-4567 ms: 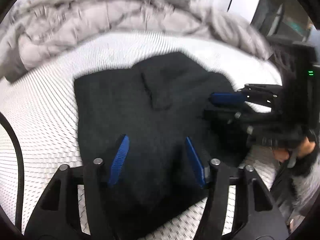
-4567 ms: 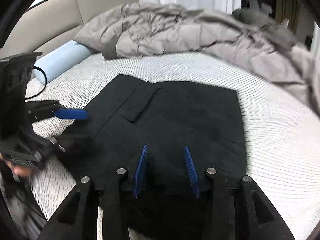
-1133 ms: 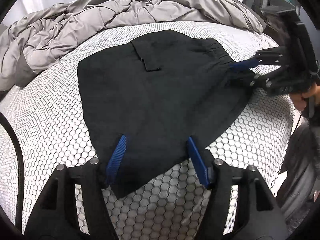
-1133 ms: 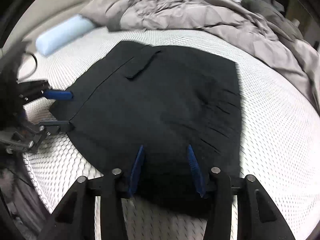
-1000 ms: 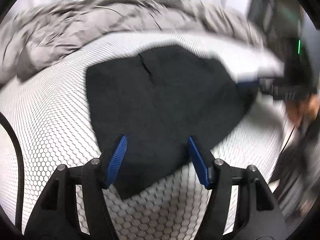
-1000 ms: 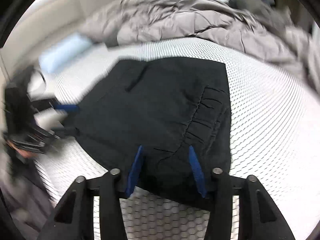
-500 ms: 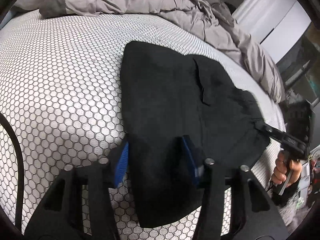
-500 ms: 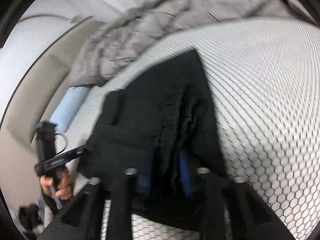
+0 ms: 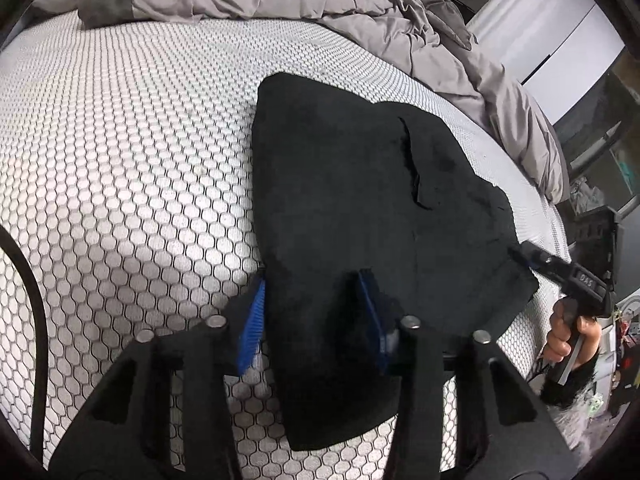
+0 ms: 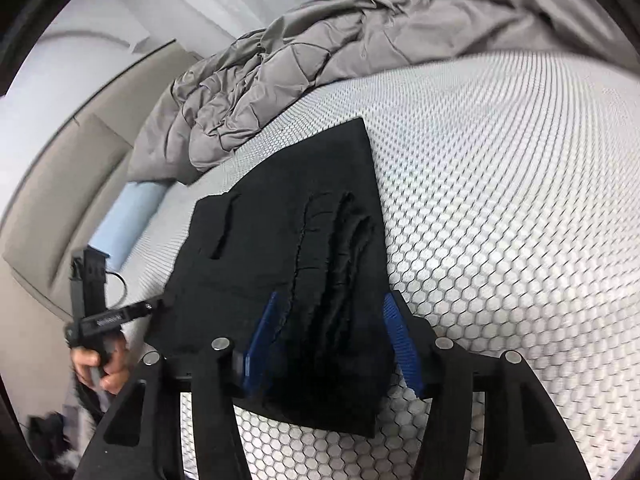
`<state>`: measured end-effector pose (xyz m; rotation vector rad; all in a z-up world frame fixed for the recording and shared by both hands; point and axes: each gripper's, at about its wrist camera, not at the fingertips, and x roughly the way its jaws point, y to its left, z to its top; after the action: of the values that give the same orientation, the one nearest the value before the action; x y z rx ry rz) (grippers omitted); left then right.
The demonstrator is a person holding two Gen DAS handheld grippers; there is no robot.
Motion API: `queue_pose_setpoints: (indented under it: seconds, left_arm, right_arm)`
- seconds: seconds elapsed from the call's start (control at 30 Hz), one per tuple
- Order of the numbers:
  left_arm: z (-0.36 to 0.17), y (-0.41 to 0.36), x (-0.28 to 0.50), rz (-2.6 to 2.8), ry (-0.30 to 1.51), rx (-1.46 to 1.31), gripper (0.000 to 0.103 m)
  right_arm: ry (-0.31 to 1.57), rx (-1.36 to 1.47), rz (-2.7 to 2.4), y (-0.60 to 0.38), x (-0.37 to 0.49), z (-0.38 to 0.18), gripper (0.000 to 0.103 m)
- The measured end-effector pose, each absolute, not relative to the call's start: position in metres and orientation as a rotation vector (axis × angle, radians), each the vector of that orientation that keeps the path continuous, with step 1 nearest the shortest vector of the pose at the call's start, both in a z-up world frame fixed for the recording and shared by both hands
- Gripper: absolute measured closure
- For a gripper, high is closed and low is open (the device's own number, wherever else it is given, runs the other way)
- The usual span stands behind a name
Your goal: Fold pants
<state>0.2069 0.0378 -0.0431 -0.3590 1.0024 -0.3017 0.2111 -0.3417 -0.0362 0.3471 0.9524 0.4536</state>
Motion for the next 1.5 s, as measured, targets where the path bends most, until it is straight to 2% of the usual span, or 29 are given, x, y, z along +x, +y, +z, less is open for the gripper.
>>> queue_pose_setpoints:
  seconds: [0.07,0.1,0.13,0.2,0.3,0.4,0.53,0.6,0.63,0.67,0.7,0.73,0.77,0.83,0.9,0.93,1.17,1.5]
  left_arm:
    - [-0.038,0.034,0.217,-0.29,0.996,-0.334,0.071]
    - [-0.035,0.035,0.222,-0.271,0.991,-0.335,0.072]
    - [-0.032,0.034,0.229,-0.25,0.987,-0.331,0.072]
    - [-0.028,0.032,0.245,-0.199,0.968,-0.297,0.072]
    - [-0.029,0.025,0.259,-0.15,0.961,-0.255,0.071]
    - [-0.027,0.026,0.252,-0.13,0.94,-0.246,0.07]
    - [-0.019,0.022,0.225,-0.113,0.895,-0.155,0.066]
    - [-0.009,0.017,0.207,-0.099,0.854,-0.108,0.063]
    - [-0.002,0.012,0.199,-0.104,0.82,-0.088,0.058]
    - [0.003,0.009,0.192,-0.109,0.793,-0.079,0.048]
    - [0.01,0.005,0.183,-0.118,0.756,-0.074,0.041]
    - [0.018,0.0,0.174,-0.129,0.715,-0.067,0.03]
    - [0.024,-0.004,0.168,-0.132,0.679,-0.058,0.02]
    - [0.035,-0.008,0.155,-0.13,0.609,-0.05,0.012]
    - [0.043,-0.012,0.141,-0.121,0.559,-0.059,0.001]
    - [0.044,-0.013,0.136,-0.126,0.543,-0.072,0.001]
    - [0.033,-0.015,0.099,-0.14,0.52,-0.066,0.001]
    - [0.028,-0.01,0.101,-0.122,0.463,-0.086,0.001]
  right_arm:
    - [0.994,0.366,0.449,-0.338,0.219,-0.05,0.052]
    - [0.994,0.369,0.443,-0.334,0.223,-0.052,0.059]
    - [0.979,0.382,0.453,-0.332,0.226,-0.052,0.073]
    - [0.942,0.382,0.452,-0.322,0.231,-0.045,0.078]
    - [0.943,0.308,0.418,-0.306,0.237,-0.043,0.079]
    - [0.956,0.191,0.4,-0.295,0.233,-0.037,0.07]
    - [0.864,0.13,0.409,-0.301,0.203,-0.013,0.047]
    - [0.839,0.106,0.425,-0.302,0.19,-0.007,0.042]
    - [0.832,0.087,0.423,-0.301,0.186,-0.006,0.041]
    - [0.822,0.059,0.411,-0.3,0.182,-0.004,0.039]
    - [0.813,0.035,0.406,-0.299,0.177,-0.001,0.03]
    - [0.809,0.025,0.413,-0.297,0.173,0.001,0.017]
    - [0.803,0.018,0.42,-0.297,0.17,0.004,0.011]
    - [0.765,-0.018,0.424,-0.292,0.159,0.012,0.001]
    - [0.686,-0.066,0.426,-0.286,0.143,0.022,0.0]
    - [0.653,-0.075,0.428,-0.284,0.137,0.025,0.0]
    - [0.54,-0.084,0.443,-0.274,0.1,0.017,0.0]
    - [0.565,-0.142,0.419,-0.248,0.11,-0.004,0.0]
